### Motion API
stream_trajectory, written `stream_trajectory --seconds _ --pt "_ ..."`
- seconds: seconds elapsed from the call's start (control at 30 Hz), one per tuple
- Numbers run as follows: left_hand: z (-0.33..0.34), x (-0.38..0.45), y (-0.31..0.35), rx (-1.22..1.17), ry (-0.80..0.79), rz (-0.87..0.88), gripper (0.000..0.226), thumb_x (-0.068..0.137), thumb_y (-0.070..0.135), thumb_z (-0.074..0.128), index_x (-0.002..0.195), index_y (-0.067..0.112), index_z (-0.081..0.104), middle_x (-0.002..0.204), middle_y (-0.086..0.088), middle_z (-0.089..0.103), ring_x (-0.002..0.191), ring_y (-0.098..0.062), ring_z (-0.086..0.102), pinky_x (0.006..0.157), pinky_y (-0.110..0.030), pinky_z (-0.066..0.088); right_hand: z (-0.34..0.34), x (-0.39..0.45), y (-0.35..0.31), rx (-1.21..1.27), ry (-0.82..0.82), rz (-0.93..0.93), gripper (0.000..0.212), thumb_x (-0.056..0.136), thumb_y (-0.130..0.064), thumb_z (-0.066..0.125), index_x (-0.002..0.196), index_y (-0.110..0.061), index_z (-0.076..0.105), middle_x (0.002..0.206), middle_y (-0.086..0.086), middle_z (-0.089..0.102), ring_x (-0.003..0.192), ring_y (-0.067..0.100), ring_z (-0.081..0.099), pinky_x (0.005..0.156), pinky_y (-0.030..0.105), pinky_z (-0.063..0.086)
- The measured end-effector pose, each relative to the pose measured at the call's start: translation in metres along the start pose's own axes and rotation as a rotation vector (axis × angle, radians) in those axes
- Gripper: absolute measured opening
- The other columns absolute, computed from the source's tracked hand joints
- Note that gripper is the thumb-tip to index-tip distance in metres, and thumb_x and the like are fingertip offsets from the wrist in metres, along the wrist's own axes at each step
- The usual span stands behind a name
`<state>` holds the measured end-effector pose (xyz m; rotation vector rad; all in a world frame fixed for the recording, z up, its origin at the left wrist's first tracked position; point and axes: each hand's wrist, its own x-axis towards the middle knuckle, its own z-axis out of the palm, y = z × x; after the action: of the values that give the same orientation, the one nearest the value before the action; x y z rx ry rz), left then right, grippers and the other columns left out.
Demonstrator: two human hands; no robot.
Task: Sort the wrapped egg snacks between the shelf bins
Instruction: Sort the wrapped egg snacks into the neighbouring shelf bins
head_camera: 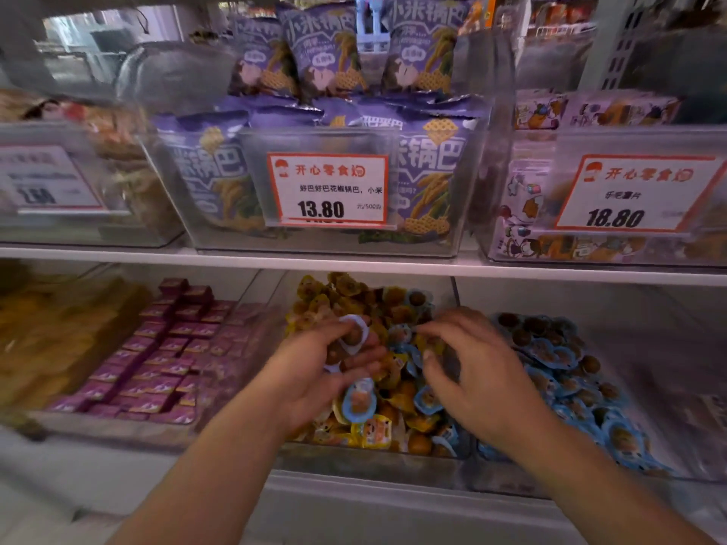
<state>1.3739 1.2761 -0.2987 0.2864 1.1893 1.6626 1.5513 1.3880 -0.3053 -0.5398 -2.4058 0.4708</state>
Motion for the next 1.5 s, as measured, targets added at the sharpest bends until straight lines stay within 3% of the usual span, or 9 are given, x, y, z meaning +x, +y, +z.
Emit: stream_trajectory --seconds 0.13,0.27,0.5,0.73,0.83,1.07,1.2,1.3,1.5 --pt "-0.013 -0.002 -0.007 0.039 0.087 0.149 0.018 0.098 0.011 0.052 0.101 0.006 0.068 0.095 -0.019 0.073 0.085 -0.03 0.072 0.065 -0.035 0.059 -0.002 0.005 -0.002 -0.219 -0.214 -0.131 0.035 0.089 -0.025 0.067 0.124 -0.018 0.067 0.113 0.003 0.069 0.112 0.022 0.059 0.116 0.027 0.024" --pt "-0.02 0.0 -0.007 0.818 0.169 0.579 0.018 0.08 0.036 0.055 0.072 0.027 0.067 0.067 0.007 0.066 0.065 -0.01 0.061 0.058 -0.029 0.049 -0.001 0.002 -0.002 -0.601 -0.494 -0.18 0.063 0.087 -0.05 0.055 0.144 -0.024 0.049 0.14 0.004 0.054 0.142 0.022 0.033 0.117 0.032 -0.017" --pt "-0.024 -0.004 -0.019 1.848 -0.058 0.685 0.056 0.063 0.084 0.053 0.078 0.032 0.041 0.069 0.014 0.046 0.063 -0.004 0.045 0.05 -0.027 0.031 0.012 0.054 -0.015 -0.864 -0.847 0.006 0.072 0.082 -0.055 0.066 0.14 -0.02 0.043 0.127 0.012 0.061 0.122 0.033 0.05 0.114 0.047 0.026" --pt "-0.033 -0.001 -0.008 1.565 -0.1 0.488 0.051 0.069 0.047 0.083 0.108 0.029 0.055 0.097 0.01 0.059 0.088 -0.013 0.059 0.071 -0.026 0.048 0.047 0.056 -0.02 -0.734 -0.864 0.213 0.067 0.09 -0.028 0.063 0.149 -0.019 0.034 0.135 0.019 0.044 0.116 0.04 0.055 0.095 0.043 0.049" --pt "-0.039 0.0 -0.008 1.384 -0.073 0.527 0.034 0.074 0.029 0.08 0.095 0.031 0.054 0.08 0.013 0.057 0.079 -0.01 0.058 0.057 -0.011 0.038 0.055 0.036 -0.023 -0.598 -0.748 0.302 0.073 0.092 -0.015 0.057 0.154 -0.019 0.018 0.14 0.022 0.032 0.12 0.046 0.05 0.097 0.048 0.047" --pt "-0.043 -0.001 -0.002 0.805 0.179 0.544 0.023 0.078 0.025 0.083 0.091 0.019 0.066 0.084 0.001 0.069 0.078 -0.011 0.067 0.066 -0.025 0.055 0.06 0.008 -0.032 -0.493 -0.48 0.256 0.058 0.095 -0.014 0.052 0.149 -0.017 0.031 0.14 0.016 0.037 0.119 0.039 0.051 0.091 0.042 0.049" --pt "-0.044 -0.006 0.004 0.537 0.238 0.525 0.023 0.077 0.026 0.084 0.092 0.02 0.067 0.083 0.0 0.071 0.071 -0.007 0.07 0.057 -0.022 0.055 0.049 0.027 -0.033 0.052 -0.203 0.461 0.027 0.09 -0.023 0.068 0.117 -0.024 0.063 0.108 -0.004 0.067 0.106 0.019 0.064 0.083 0.02 0.049" --pt "-0.043 -0.007 0.008 0.435 0.27 0.535 0.024 0.078 0.025 0.083 0.094 0.017 0.068 0.085 -0.003 0.073 0.074 -0.009 0.071 0.056 -0.02 0.054 0.044 0.039 -0.032 0.357 -0.038 0.585 0.014 0.086 -0.026 0.076 0.098 -0.024 0.069 0.092 -0.003 0.074 0.089 0.021 0.071 0.083 0.035 0.058" --pt "-0.033 -0.003 0.0 0.386 0.321 0.56 0.02 0.079 0.023 0.082 0.092 0.02 0.067 0.087 -0.004 0.072 0.08 -0.017 0.071 0.066 -0.029 0.06 0.049 0.042 -0.032 0.825 -0.02 0.812 0.038 0.088 -0.017 0.074 0.124 -0.019 0.064 0.111 0.008 0.073 0.086 0.026 0.073 0.051 0.03 0.052"
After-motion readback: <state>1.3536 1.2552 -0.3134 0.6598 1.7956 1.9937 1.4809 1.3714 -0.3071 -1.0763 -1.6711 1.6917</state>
